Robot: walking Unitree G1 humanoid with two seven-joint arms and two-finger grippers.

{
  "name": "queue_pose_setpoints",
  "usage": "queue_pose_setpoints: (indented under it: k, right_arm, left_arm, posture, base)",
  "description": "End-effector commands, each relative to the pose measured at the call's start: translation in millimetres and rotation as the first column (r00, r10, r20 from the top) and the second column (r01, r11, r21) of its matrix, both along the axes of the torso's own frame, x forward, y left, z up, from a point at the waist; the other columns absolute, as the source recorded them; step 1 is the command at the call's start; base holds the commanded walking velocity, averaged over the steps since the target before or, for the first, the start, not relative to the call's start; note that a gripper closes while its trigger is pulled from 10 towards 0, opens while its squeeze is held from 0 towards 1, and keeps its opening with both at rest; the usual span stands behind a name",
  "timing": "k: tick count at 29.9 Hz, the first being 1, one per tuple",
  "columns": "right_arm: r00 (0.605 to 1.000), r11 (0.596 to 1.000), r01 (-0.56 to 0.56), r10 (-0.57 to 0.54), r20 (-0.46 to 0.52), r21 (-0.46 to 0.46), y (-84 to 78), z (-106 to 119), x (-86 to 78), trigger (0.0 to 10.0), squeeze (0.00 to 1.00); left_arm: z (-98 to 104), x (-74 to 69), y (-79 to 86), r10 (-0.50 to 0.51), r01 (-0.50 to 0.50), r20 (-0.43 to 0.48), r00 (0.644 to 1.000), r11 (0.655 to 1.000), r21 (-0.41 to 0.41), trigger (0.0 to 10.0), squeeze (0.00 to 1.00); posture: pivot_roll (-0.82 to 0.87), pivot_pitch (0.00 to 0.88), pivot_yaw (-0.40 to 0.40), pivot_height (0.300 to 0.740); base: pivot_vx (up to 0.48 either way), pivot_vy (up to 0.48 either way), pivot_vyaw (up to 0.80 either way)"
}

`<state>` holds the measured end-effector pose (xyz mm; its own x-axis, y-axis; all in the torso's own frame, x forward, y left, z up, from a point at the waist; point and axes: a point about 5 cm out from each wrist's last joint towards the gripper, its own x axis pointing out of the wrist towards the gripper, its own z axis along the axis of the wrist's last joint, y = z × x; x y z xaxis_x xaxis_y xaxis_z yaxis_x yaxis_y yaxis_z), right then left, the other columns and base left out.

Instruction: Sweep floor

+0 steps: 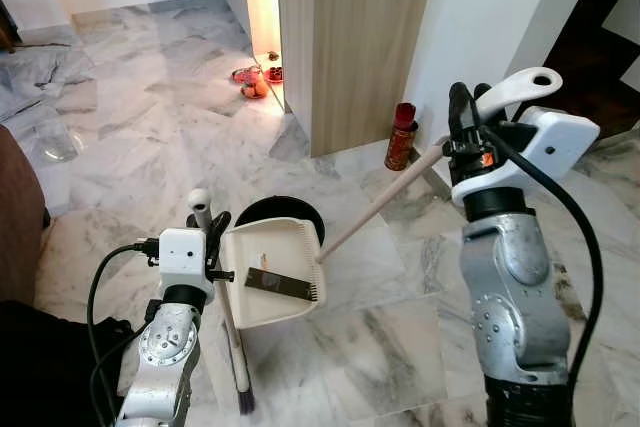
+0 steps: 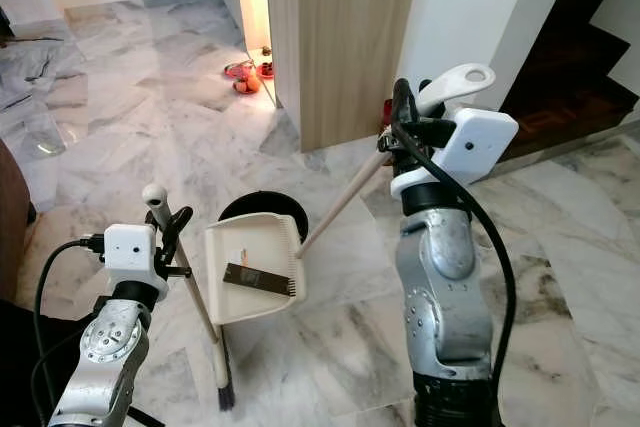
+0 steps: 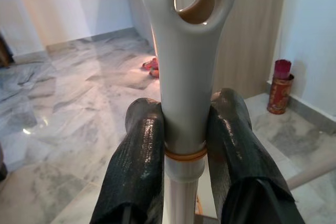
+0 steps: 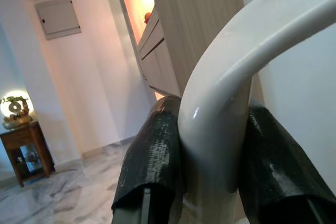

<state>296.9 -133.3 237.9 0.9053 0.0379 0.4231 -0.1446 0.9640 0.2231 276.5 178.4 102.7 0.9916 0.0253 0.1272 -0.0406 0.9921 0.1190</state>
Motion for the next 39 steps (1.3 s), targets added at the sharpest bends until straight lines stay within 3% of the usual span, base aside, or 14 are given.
queue_pose_setpoints:
  k: [1, 23, 39]
  right_arm:
    - [0.997, 1.0, -0.002, 0.0, 0.077, 0.031, 1.9, 14.7, -1.5, 10.0, 0.0]
    - [0.998, 0.999, 0.017, -0.02, 0.067, 0.041, 1.3, 9.9, 3.2, 10.0, 0.0]
    - [0.998, 0.999, 0.016, -0.019, 0.065, 0.042, 1.6, 9.5, 3.9, 10.0, 0.0]
  left_arm:
    - [12.0, -2.3, 6.3, 0.023, -0.025, 0.061, 0.998, 0.999, 0.031, 10.0, 0.0]
    - [14.3, -9.1, 15.1, 0.071, -0.075, 0.079, 0.994, 0.996, 0.048, 10.0, 0.0]
    - [11.8, -21.7, 24.2, 0.142, -0.146, 0.071, 0.987, 0.988, 0.053, 10.0, 0.0]
  posture:
    - [0.16, 0.061, -0.025, 0.74]
    - [0.16, 0.079, -0.019, 0.74]
    - [0.16, 0.096, -0.02, 0.74]
  base:
    - [0.0, 0.0, 0.0]
    - [0.0, 0.0, 0.0]
    - [0.0, 0.0, 0.0]
